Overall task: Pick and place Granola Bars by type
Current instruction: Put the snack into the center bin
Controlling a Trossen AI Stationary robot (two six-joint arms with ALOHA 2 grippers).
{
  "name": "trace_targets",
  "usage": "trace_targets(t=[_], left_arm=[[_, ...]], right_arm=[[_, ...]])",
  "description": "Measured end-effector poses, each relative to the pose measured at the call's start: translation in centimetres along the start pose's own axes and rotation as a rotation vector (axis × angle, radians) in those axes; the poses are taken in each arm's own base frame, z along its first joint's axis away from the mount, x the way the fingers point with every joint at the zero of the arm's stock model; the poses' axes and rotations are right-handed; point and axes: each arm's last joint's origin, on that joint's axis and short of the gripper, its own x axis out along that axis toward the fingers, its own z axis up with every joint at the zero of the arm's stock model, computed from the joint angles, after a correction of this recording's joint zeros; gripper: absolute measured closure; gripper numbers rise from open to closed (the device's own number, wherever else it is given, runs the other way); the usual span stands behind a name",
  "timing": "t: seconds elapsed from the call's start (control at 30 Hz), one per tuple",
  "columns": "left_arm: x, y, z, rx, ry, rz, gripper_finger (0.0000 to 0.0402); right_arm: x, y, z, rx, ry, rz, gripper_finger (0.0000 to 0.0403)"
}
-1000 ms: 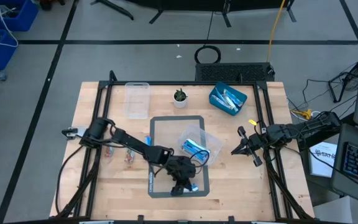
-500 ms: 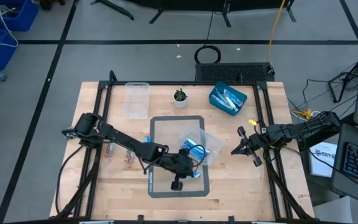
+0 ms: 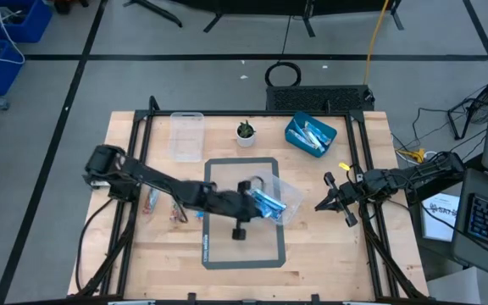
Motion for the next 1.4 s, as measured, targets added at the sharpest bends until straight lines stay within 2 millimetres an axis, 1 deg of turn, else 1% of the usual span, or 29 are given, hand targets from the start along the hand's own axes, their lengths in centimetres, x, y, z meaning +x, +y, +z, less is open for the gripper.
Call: trace_targets(t=[0.07, 0.13, 0.2, 0.3, 0.37, 0.43, 0.57, 0.73, 0.83, 0.93, 1.0, 1.07, 1.17, 1.23, 1.33, 1.4], left_arm=[[-1.4, 1.0, -0.7, -0.020, -0.099, -0.011, 0.0394], [-3.1, 2.0, -2.0, -0.037, -0.165, 0.008, 0.0394], [-4.7, 3.3, -2.8, -0.059, -0.265, 0.036, 0.0394], [-7.1, 5.0, -3.5, -0.088, -0.437, 0.033, 0.0394], [-8.0, 6.2, -4.0, -0.099, -0.517, 0.020, 0.0394], [-8.6, 7.3, -4.4, -0.108, -0.559, -0.004, 0.0394], [-9.1, 9.6, -3.7, -0.069, -0.620, -0.063, 0.0394], [-9.3, 11.7, -2.2, 0.120, -0.631, -0.168, 0.0394], [-8.6, 12.5, -1.3, 0.266, -0.594, -0.172, 0.0394], [-7.3, 13.3, -0.8, 0.356, -0.512, -0.128, 0.0394], [-6.2, 13.7, -0.2, 0.357, -0.458, -0.134, 0.0394], [-5.0, 14.2, 0.5, 0.342, -0.415, -0.148, 0.0394], [-2.8, 14.8, 1.1, 0.305, -0.324, -0.180, 0.0394], [-1.4, 15.3, 1.3, 0.285, -0.256, -0.199, 0.0394], [0.7, 15.8, 1.6, 0.258, -0.149, -0.178, 0.0394], [2.0, 16.0, 1.4, 0.247, -0.079, -0.163, 0.0394]], right_arm=[[0.0, 0.0, 0.0, 0.000, 0.000, 0.000, 0.0403], [0.0, 0.0, 0.0, 0.000, -0.001, 0.000, 0.0403], [0.0, 0.0, 0.0, 0.000, 0.005, -0.001, 0.0403], [0.1, 0.0, 0.0, 0.000, 0.006, -0.001, 0.0403], [0.1, 0.0, 0.0, 0.000, 0.007, -0.001, 0.0403], [0.1, 0.0, -0.1, 0.001, 0.009, -0.001, 0.0403], [0.1, 0.0, -0.1, 0.001, 0.008, -0.001, 0.0403], [0.1, 0.0, -0.1, 0.000, 0.008, -0.001, 0.0403], [0.1, 0.0, -0.1, 0.001, 0.009, -0.001, 0.0403], [0.1, 0.0, -0.1, 0.001, 0.008, -0.001, 0.0403], [0.1, 0.0, -0.1, 0.001, 0.008, -0.001, 0.0403], [0.1, 0.0, -0.1, 0.000, 0.008, -0.001, 0.0403], [0.1, 0.0, -0.1, 0.000, 0.008, -0.001, 0.0403], [0.1, 0.0, -0.1, 0.001, 0.008, -0.001, 0.0403], [0.1, 0.0, -0.1, 0.001, 0.008, -0.001, 0.0403], [0.1, 0.0, -0.1, 0.001, 0.008, -0.001, 0.0403]])
